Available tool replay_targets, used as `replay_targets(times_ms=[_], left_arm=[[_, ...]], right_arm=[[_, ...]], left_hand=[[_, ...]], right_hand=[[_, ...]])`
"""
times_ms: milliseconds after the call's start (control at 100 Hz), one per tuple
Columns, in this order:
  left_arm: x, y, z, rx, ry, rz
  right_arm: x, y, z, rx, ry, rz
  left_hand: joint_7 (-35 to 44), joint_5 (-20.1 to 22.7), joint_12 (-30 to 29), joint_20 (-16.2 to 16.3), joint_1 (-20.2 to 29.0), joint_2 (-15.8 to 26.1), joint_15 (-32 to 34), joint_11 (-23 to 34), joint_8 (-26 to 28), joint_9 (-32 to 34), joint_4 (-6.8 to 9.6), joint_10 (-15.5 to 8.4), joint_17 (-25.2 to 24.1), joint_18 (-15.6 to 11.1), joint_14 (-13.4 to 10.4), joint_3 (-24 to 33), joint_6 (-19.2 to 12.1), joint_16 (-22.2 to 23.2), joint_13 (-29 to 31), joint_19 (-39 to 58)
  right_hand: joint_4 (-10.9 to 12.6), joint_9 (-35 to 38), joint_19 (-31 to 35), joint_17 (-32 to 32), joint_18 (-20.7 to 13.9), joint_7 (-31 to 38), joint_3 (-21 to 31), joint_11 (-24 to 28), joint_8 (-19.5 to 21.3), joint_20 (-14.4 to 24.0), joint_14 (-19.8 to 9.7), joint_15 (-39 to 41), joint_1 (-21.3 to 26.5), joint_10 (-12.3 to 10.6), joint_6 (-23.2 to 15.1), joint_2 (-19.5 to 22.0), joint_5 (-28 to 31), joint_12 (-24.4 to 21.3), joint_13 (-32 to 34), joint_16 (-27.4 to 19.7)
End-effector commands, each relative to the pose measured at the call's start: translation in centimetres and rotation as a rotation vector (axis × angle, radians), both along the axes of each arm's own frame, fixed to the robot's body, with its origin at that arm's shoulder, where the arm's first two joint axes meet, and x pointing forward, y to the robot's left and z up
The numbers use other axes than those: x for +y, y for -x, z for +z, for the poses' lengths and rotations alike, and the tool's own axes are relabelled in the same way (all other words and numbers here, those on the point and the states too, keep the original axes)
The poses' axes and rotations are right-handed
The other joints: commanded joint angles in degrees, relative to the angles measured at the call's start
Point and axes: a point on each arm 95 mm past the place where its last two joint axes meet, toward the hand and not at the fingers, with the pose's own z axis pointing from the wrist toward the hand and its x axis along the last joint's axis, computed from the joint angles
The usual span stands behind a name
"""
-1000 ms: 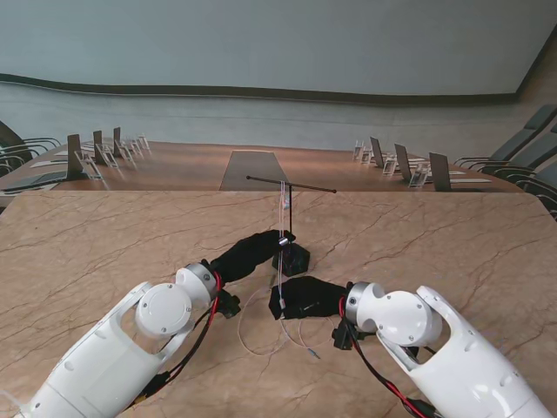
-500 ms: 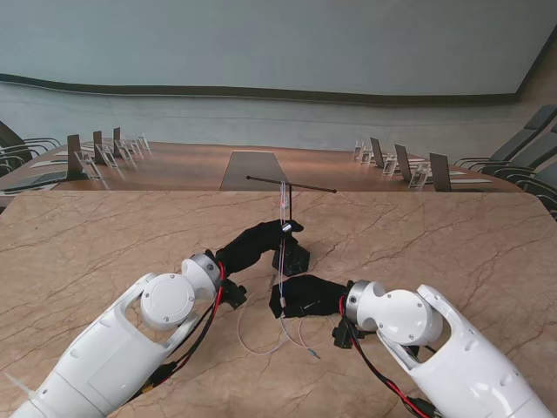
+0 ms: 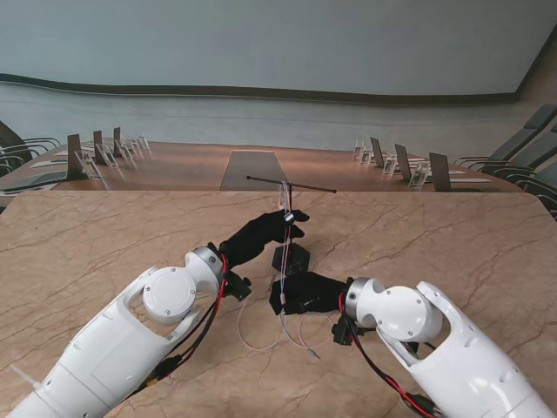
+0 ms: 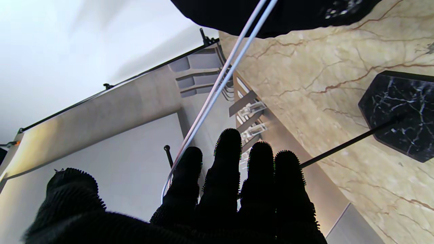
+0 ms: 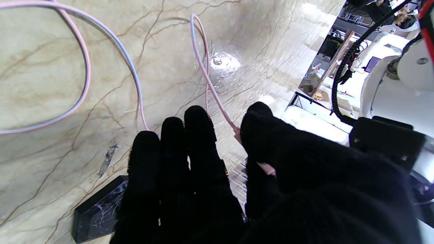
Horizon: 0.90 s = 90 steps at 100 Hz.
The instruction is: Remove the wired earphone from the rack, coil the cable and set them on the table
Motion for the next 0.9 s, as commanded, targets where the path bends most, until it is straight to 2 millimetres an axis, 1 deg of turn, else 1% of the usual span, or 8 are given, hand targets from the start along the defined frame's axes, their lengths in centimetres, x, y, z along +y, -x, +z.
replay_targets(times_ms=[0, 380, 890], left_arm=[[-0.5, 0.0, 0.4, -0.004, 0.026, -0.005], [-1.1, -0.3, 1.4, -0.027, 0.066, -0.025], [-0.5, -1.3, 2.8, -0.087, 0.091, -0.034]], right_arm=[[0.4, 0.1, 0.2, 0.002, -0.002, 0.007], [0.6, -0.1, 0.5, 0.009, -0.005, -0.006], [1.0, -1.3, 1.3, -0.01, -0.009, -0.02]], left_hand=[[-0.08, -1.63, -0.93, -1.01, 0.11, 2.3, 0.99, 0.85, 0.66, 0.42, -0.32, 0.55, 0.31, -0.82, 1.1, -0.79, -1.52, -0.57, 0.35, 1.6], [0.1, -2.7, -0.86, -0.85, 0.21, 2.56, 1.5, 1.43, 0.91, 1.09, -0.26, 0.82, 1.42, 0.36, 1.87, -0.75, -3.06, -0.73, 1.53, 2.54], [-0.06, -3.08, -0.75, -0.61, 1.7, 3.56, 1.83, 1.6, 0.13, 1.97, -0.46, 0.55, 2.24, 0.7, 1.82, -0.78, -4.08, -0.62, 2.68, 3.42]], right_hand=[[3.2, 1.4, 2.45, 0.44, -0.39, 11.08, 2.13, 1.36, 2.12, -0.81, -0.06, 1.49, 0.32, 3.17, -1.98, 1.18, 7.08, 0.58, 1.7, 0.81], [3.1, 1.64, 2.73, 0.4, -0.14, 11.14, 2.55, 1.56, 1.59, -0.84, 0.21, 1.71, 0.14, 3.47, -1.74, 0.59, 6.94, 0.61, 1.88, 0.9], [3.29, 2.68, 3.57, 1.02, 0.66, 11.64, 3.95, 2.04, 0.97, -0.74, 0.79, 2.35, -0.08, 4.12, -1.03, -0.45, 7.81, 0.62, 2.85, 1.14]])
